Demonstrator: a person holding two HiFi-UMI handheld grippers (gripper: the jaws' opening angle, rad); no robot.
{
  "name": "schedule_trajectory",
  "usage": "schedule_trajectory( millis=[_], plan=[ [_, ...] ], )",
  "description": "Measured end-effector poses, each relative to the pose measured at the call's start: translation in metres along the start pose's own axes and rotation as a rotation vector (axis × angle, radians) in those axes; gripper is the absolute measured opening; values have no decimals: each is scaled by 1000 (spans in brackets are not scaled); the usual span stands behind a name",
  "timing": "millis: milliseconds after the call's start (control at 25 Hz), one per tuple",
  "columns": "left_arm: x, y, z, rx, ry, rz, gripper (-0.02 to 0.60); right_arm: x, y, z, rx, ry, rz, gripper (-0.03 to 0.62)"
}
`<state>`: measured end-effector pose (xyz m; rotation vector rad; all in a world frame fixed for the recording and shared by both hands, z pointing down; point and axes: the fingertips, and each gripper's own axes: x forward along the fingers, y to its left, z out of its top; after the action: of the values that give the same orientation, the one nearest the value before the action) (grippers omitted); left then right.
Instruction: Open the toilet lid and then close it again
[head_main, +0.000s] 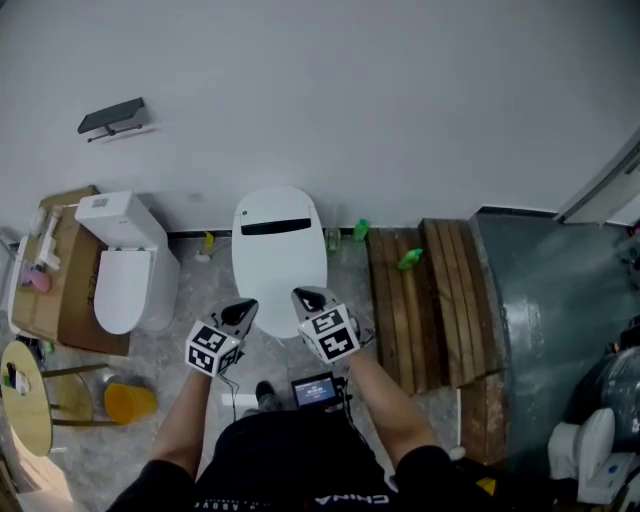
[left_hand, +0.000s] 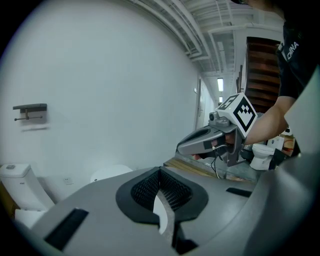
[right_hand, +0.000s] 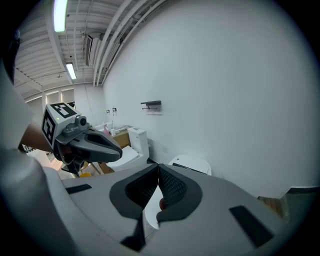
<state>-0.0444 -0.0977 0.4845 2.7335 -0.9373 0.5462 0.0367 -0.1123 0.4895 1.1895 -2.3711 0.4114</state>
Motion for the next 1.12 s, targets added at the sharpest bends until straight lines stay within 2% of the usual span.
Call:
schedule_trajectory(
  millis=[320, 560, 720, 800, 880, 1000, 1120],
  plan=[
    [8, 11, -3, -3, 6, -19, 8, 12, -3, -2, 6, 22, -4, 14],
    [19, 11, -2, -45, 3, 2, 9, 14, -17, -6, 25, 17, 34, 15],
    [30, 20, -11, -74, 8, 37, 12, 27, -30, -24, 35, 49, 65, 17],
    [37, 25, -24, -102, 14, 35, 51, 37, -34, -38, 45, 73, 73, 18],
    [45, 28, -41, -139, 20, 13, 134, 47, -37, -55, 53, 98, 82, 51],
    [63, 38, -73, -167, 50, 1, 169, 66, -44, -82, 84, 129, 89, 89],
    [79, 53, -113, -182, 95, 21, 203, 89, -47, -115, 128, 160, 95, 128]
  ],
)
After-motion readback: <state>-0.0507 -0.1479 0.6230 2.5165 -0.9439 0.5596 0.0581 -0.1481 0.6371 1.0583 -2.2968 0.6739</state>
